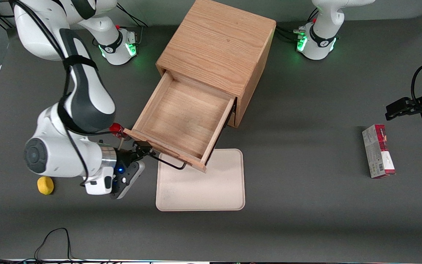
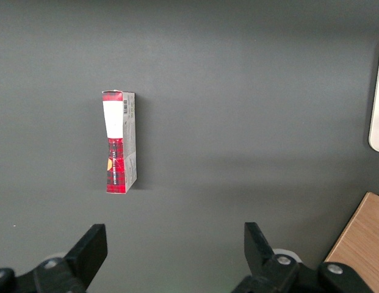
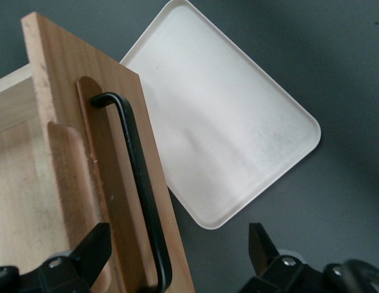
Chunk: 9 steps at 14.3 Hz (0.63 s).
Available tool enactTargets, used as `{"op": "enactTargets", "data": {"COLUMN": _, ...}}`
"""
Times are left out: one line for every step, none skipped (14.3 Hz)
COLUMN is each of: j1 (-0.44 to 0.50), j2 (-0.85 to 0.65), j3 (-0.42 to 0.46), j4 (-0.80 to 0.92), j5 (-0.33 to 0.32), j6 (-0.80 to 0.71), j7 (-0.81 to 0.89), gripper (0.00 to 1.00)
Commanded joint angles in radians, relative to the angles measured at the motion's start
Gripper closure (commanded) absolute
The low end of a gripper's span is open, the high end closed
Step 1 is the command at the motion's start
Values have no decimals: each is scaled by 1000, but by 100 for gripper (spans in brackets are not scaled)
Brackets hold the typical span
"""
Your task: Open upper drawer
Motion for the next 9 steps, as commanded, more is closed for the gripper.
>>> {"op": "enactTargets", "data": {"j1": -38, "j2": -9, "j3": 5, "j4": 63, "j5": 31, "j6": -87, "j7": 3, "gripper": 0}}
{"op": "enactTargets", "data": {"j1": -48, "j2": -27, "j3": -3, "j4": 62, "j5": 28, "j6": -113, "j7": 6, "gripper": 0}}
{"op": "enactTargets", "data": {"j1": -63, "j2": -50, "j3": -5, "j4": 54, "j5": 19, "j6": -127, "j7": 0, "gripper": 0}}
{"op": "enactTargets", "data": {"j1": -75, "j2": -105, "j3": -17, "j4": 15, "j5": 15, "j6": -146, "j7": -9, "gripper": 0}}
{"op": "enactTargets", "data": {"j1": -68, "j2": -177, "j3": -44, "j4": -84, "j5": -20, "j6": -143, "j7": -9, "gripper": 0}}
{"op": "enactTargets", "data": {"j1": -54, "j2": -261, "j3": -51, "j4": -189, "j5": -100, "j6": -117, "j7": -9, "gripper": 0}}
{"op": "enactTargets", "data": {"j1": -48, "j2": -336, "j3": -52, "j4": -295, "j5": -154, "j6": -74, "j7": -7, "gripper": 0}}
{"op": "enactTargets", "data": {"j1": -48, "j2": -428, "j3": -54, "j4": -419, "j5": -178, "j6": -16, "j7": -1, "gripper": 0}}
{"op": "enactTargets", "data": {"j1": -48, "j2": -507, "j3": -60, "j4": -535, "j5": -189, "j6": 38, "j7": 2, "gripper": 0}}
